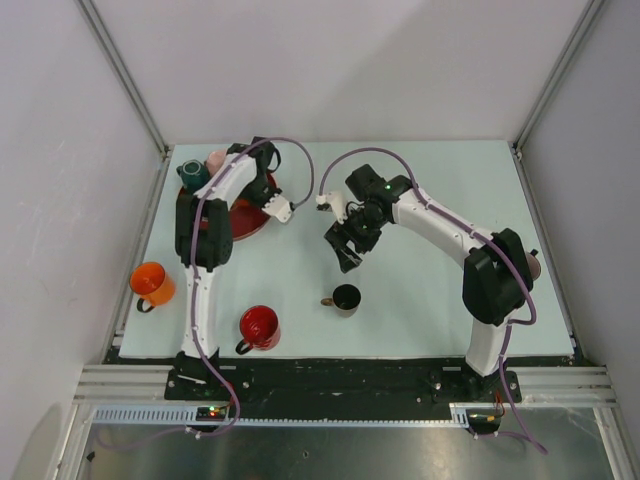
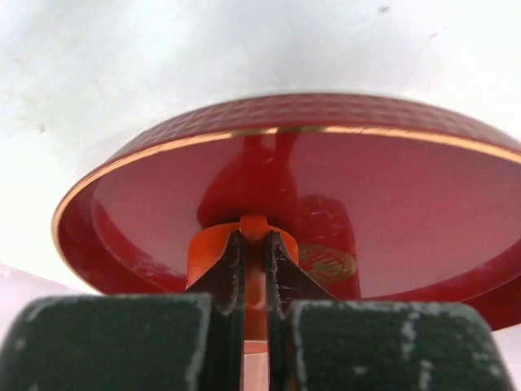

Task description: Turn the mug right side up

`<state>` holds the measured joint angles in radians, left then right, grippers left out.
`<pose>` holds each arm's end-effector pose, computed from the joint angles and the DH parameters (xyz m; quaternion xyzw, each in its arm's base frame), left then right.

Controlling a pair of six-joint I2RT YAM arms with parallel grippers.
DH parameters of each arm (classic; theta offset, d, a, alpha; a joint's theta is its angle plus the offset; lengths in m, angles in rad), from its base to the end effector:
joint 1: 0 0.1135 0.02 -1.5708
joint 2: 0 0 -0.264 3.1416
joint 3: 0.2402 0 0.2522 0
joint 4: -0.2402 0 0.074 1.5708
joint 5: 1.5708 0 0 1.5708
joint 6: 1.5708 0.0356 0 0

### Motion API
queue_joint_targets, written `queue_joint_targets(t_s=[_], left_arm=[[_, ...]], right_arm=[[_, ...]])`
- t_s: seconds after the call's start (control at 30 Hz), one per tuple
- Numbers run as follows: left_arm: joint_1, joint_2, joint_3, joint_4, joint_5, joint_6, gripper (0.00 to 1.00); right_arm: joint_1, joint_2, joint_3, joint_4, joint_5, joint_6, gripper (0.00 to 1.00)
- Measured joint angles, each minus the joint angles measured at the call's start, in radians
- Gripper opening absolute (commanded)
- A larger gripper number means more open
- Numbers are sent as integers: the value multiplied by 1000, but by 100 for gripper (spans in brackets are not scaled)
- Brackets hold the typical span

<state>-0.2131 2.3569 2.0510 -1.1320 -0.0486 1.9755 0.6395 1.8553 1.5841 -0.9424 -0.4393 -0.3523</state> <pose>0.4626 -0.0983 0.1749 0.8856 0.4589 0.0666 0.0235 0.2985 0.2409 0.2596 -0.4910 0.8263 0.2370 0.1409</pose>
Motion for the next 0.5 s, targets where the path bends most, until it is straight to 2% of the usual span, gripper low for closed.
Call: queue_joint_targets(t_s=[0.1, 0.23, 0.27, 0.33, 0.5], left_arm=[[0, 16, 65, -10, 10, -32, 0], [0, 41, 222, -3, 33, -156, 0], [1, 41, 261, 0, 47, -203, 0], [5, 32, 333, 8, 103, -324, 0], [15, -71, 394, 15, 370, -719, 0]], right_arm=[[-1, 0, 7, -4, 9, 5, 81], [-14, -25, 16, 6, 13, 29, 82], [-23, -40, 16, 11, 12, 40, 91], [-49, -81, 16, 37, 12, 75, 97], [-148, -188, 18, 172, -15, 189, 99]])
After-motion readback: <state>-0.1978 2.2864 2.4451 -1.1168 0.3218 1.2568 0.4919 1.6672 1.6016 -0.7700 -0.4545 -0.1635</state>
